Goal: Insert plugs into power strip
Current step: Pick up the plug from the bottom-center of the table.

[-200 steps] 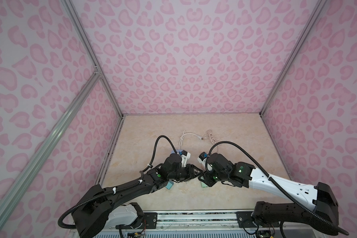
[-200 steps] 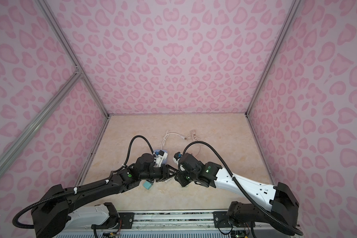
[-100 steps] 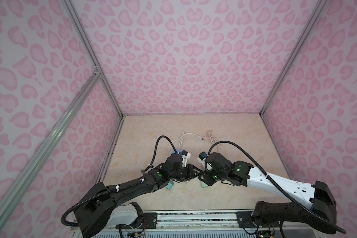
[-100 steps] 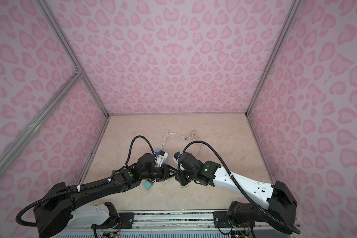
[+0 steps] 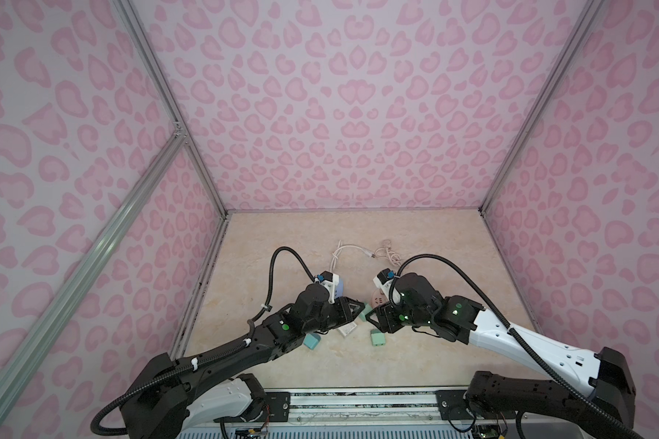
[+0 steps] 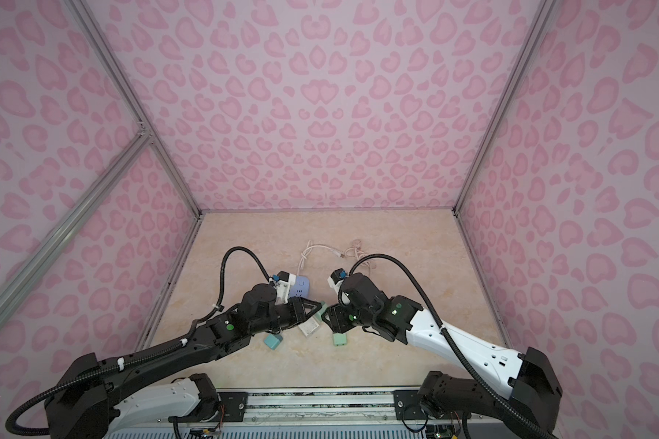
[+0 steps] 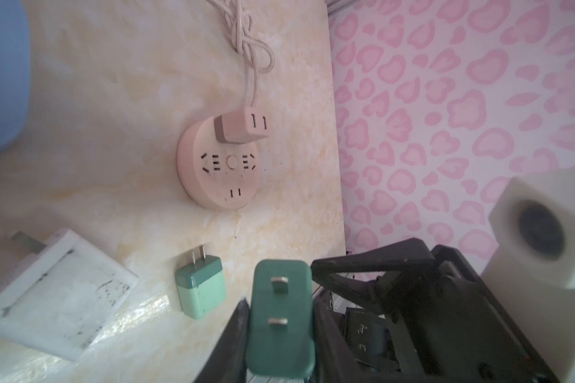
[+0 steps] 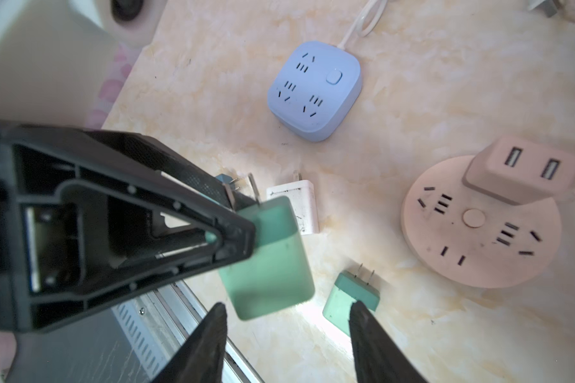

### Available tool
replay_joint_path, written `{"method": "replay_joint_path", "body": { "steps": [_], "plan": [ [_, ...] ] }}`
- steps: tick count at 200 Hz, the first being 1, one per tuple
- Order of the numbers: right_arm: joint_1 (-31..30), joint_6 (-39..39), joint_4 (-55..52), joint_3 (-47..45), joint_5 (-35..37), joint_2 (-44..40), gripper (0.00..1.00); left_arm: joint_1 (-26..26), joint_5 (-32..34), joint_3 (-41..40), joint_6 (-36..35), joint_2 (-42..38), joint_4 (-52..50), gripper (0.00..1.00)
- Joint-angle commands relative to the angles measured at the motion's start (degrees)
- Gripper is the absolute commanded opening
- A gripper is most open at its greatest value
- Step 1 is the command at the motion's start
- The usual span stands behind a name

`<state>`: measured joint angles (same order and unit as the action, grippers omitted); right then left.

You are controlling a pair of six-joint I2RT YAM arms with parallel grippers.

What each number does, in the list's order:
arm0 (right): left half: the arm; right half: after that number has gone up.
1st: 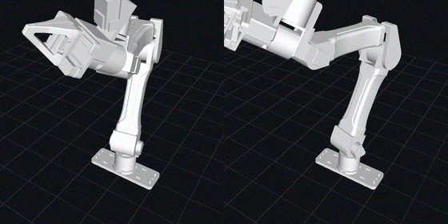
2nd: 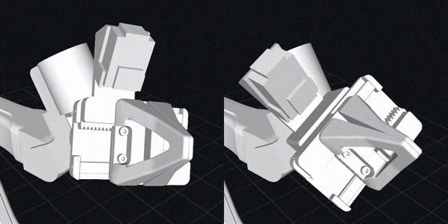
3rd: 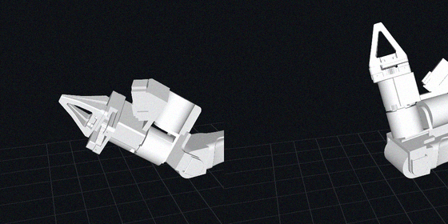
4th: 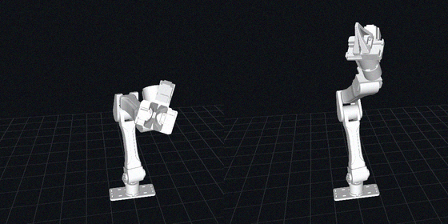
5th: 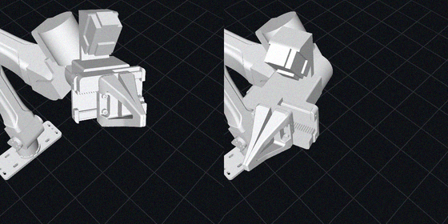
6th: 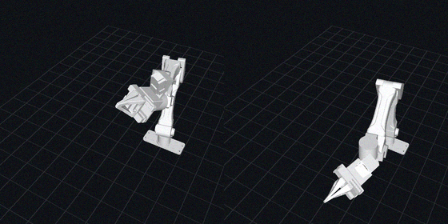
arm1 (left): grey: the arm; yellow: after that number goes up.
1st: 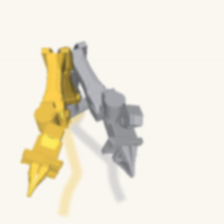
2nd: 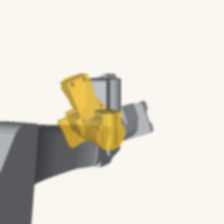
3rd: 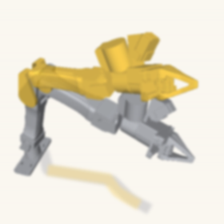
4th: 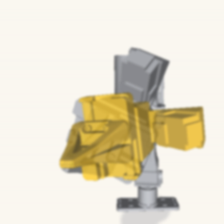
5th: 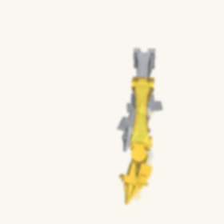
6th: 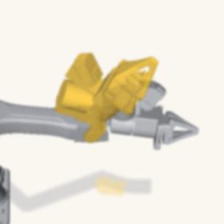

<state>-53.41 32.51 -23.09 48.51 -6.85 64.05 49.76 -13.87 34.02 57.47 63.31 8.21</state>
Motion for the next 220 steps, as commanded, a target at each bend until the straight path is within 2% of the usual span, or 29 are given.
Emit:
{"method": "replay_joint_path", "body": {
  "steps": [1, 12, 26, 55, 66, 93, 126, 181, 220],
  "plan": [
    [1.1, 9.9, 9.2, -4.8, 5.0, -3.3, 0.58, -0.1, 8.1, 0.4, -0.2, -2.9, 2.2, 0.03],
    [1.7, 13.4, 16.6, -8.9, 5.1, -5.5, 0.6, -0.2, 9.9, 0.2, 0.2, -4.2, 3.7, 0.03],
    [4.0, 18.2, 19.7, -10.2, 3.4, -6.8, 0.59, -0.2, 11.7, 0.4, 0.5, -5.3, 5.0, 0.03],
    [11.5, 25.3, 23.1, -10.4, -7.1, -5.7, 0.55, -0.2, 13.1, -0.8, 2.7, -6.4, 11.7, 0.03],
    [13.0, 27.5, 28.5, -12.2, -9.4, -5.7, 0.52, -0.1, 13.1, -1.8, 3.8, -6.5, 15.4, 0.03],
    [13.2, 34.3, 45.0, -18.4, -7.4, -5.8, 0.47, 0.0, 14.2, -3.4, 6.9, -5.9, 21.9, 0.03],
    [11.9, 36.7, 54.0, -19.7, -6.2, -4.0, 0.46, 0.8, 14.4, -3.8, 9.1, -3.8, 27.9, 0.02],
    [9.9, 39.3, 62.0, -19.4, -5.3, -0.5, 0.46, 1.8, 15.3, -4.1, 11.2, -0.2, 33.9, 0.02],
    [9.3, 39.6, 62.3, -18.4, -5.5, 0.2, 0.46, 1.8, 15.8, -4.0, 11.1, -0.3, 33.6, 0.02]
  ]
}}
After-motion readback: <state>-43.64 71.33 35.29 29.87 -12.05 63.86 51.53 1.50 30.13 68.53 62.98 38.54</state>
